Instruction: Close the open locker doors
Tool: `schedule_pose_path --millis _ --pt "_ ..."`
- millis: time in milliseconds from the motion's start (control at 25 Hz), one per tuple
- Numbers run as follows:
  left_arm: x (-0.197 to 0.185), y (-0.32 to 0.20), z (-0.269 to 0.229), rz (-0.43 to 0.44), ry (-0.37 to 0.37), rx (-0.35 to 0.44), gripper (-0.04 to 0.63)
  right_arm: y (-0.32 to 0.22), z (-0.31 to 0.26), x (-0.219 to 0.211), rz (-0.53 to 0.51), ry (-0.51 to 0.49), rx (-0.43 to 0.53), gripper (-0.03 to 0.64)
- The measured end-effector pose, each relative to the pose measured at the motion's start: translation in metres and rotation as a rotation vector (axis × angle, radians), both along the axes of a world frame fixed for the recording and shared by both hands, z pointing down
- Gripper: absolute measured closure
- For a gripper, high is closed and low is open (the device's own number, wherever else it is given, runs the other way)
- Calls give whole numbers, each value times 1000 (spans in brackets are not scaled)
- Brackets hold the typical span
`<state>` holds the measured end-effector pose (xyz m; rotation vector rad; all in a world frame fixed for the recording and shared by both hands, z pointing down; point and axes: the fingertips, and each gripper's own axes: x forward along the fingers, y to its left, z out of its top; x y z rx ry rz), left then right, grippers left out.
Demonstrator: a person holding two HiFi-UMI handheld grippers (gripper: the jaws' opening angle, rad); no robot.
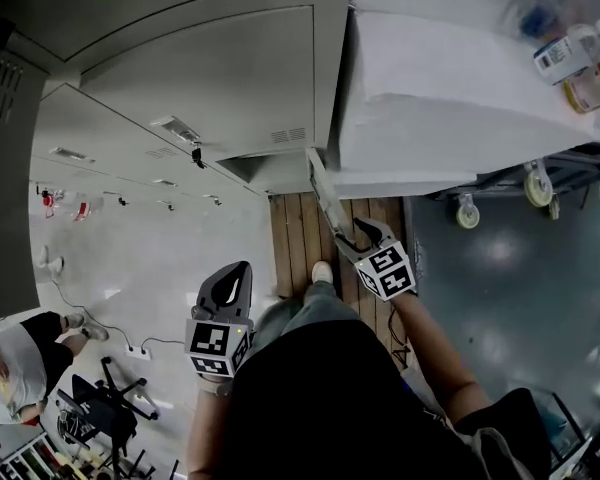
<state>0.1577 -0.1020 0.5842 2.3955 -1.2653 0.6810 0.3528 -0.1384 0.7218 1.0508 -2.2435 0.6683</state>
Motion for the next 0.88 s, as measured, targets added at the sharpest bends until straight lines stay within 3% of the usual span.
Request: schedule_pose_path --millis 480,880 --pt "-18 20 10 -19 -29 -36 575 7 18 -26 -9 -38 -44 373" --pt "-43 37 21 -70 -59 -84 575 5 17 -97 -91 -161 -96 373"
